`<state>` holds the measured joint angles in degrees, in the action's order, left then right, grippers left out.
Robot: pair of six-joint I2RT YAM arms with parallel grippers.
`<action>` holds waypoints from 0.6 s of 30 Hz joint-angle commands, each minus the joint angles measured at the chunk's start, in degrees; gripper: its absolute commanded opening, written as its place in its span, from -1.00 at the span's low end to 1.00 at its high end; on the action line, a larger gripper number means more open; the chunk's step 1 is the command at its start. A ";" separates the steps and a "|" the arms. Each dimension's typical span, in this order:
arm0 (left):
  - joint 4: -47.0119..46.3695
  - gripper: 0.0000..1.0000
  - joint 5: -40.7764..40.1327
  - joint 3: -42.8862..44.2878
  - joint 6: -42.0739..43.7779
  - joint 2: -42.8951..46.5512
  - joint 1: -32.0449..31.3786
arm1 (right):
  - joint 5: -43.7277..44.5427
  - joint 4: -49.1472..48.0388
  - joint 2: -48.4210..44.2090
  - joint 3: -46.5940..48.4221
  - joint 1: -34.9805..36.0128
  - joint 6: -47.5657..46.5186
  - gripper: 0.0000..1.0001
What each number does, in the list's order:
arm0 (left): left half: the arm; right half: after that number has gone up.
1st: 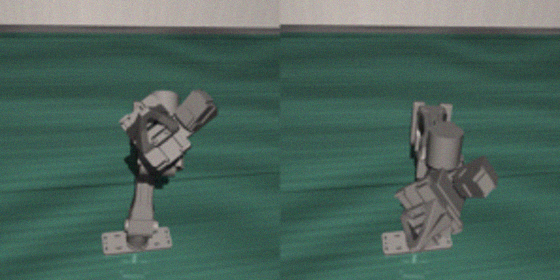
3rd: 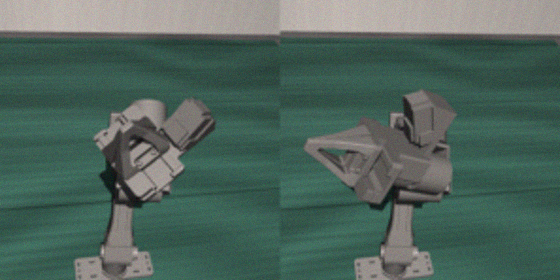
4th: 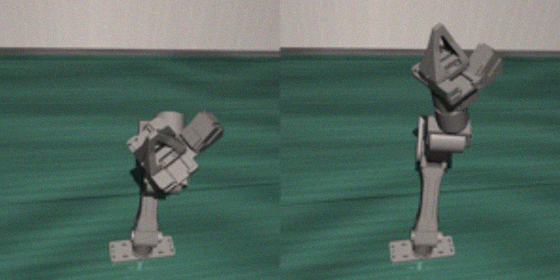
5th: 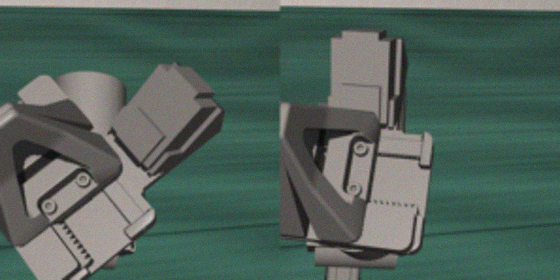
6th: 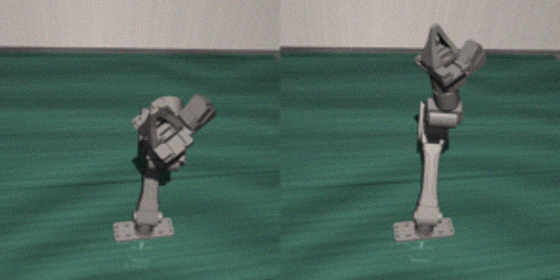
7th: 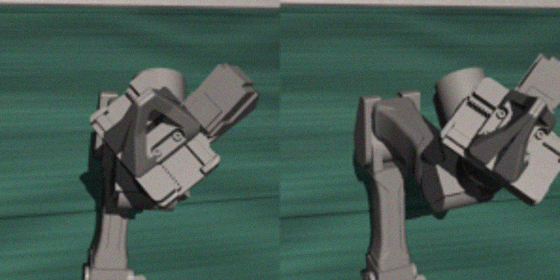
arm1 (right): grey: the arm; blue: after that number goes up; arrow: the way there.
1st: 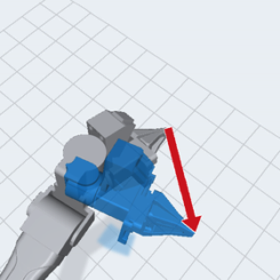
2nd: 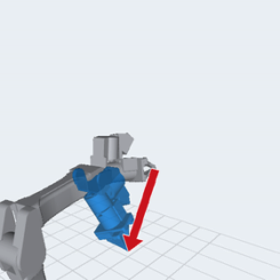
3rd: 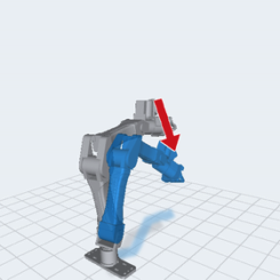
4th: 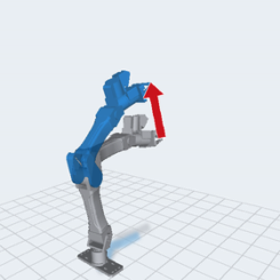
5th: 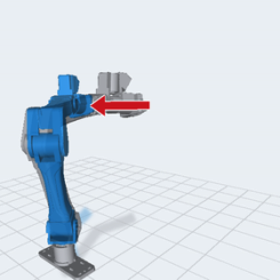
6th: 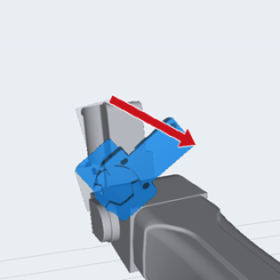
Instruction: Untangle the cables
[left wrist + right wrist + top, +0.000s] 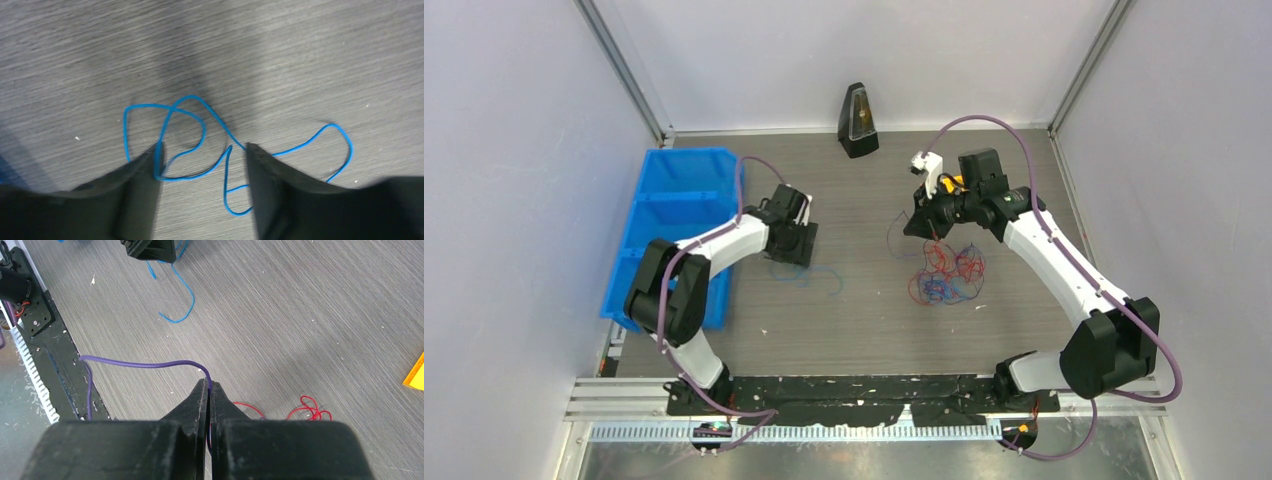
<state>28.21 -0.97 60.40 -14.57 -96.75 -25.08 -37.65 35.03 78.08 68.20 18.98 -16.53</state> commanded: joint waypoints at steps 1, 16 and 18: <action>3.37 -0.07 -3.59 4.01 3.29 0.75 -0.57 | -0.93 -0.36 -2.02 -0.33 -0.47 0.42 -0.89; 1.24 -1.00 4.70 23.96 18.52 18.34 14.71 | -1.46 -0.43 -1.69 -0.74 -0.70 0.14 -0.89; -0.64 -1.00 5.49 27.09 18.94 17.38 17.79 | -1.61 -0.43 -1.68 -0.91 -0.72 0.12 -0.89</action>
<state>31.92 1.08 82.37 0.56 -79.13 -11.68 -37.82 35.35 78.08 67.70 18.57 -16.53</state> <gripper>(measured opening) 0.010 0.070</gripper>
